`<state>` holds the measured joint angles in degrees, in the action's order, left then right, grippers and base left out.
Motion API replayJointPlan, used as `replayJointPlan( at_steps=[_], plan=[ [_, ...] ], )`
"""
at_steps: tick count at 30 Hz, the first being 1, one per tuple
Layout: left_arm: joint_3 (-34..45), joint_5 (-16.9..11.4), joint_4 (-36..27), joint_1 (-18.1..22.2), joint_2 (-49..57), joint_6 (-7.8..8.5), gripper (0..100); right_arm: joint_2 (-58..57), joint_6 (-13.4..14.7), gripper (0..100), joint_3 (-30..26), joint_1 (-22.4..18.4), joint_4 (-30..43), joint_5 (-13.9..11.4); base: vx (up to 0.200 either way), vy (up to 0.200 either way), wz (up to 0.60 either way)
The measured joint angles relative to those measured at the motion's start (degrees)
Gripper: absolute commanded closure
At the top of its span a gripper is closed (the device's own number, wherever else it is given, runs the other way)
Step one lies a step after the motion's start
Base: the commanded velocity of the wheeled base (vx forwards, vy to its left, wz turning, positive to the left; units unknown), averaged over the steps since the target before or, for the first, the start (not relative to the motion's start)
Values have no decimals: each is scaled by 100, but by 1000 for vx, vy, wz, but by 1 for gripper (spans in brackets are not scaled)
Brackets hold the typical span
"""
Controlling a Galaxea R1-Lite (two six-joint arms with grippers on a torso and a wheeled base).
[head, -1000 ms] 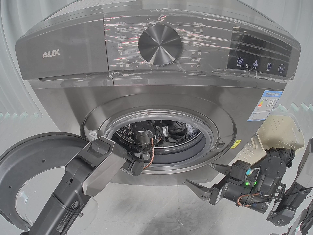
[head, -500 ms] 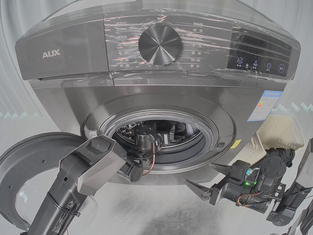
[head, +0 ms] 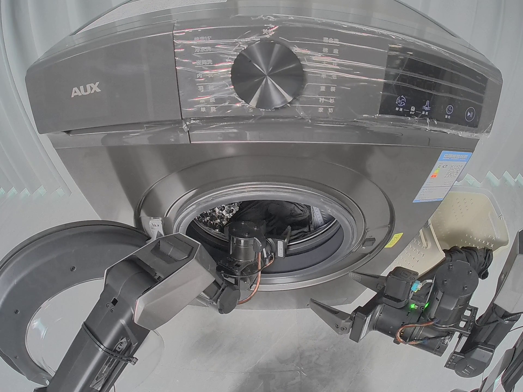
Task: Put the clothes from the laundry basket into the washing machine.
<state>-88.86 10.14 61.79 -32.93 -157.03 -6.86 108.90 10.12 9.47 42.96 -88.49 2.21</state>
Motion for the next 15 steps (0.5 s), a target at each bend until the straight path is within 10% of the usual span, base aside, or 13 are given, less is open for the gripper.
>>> replayJointPlan(
  at_steps=[15],
  plan=[
    [-1112, 211, -89, 115, -216, -44, 100, 0, 0, 0, 30, 61, -5, 6, 0, 0, 0]
  ],
)
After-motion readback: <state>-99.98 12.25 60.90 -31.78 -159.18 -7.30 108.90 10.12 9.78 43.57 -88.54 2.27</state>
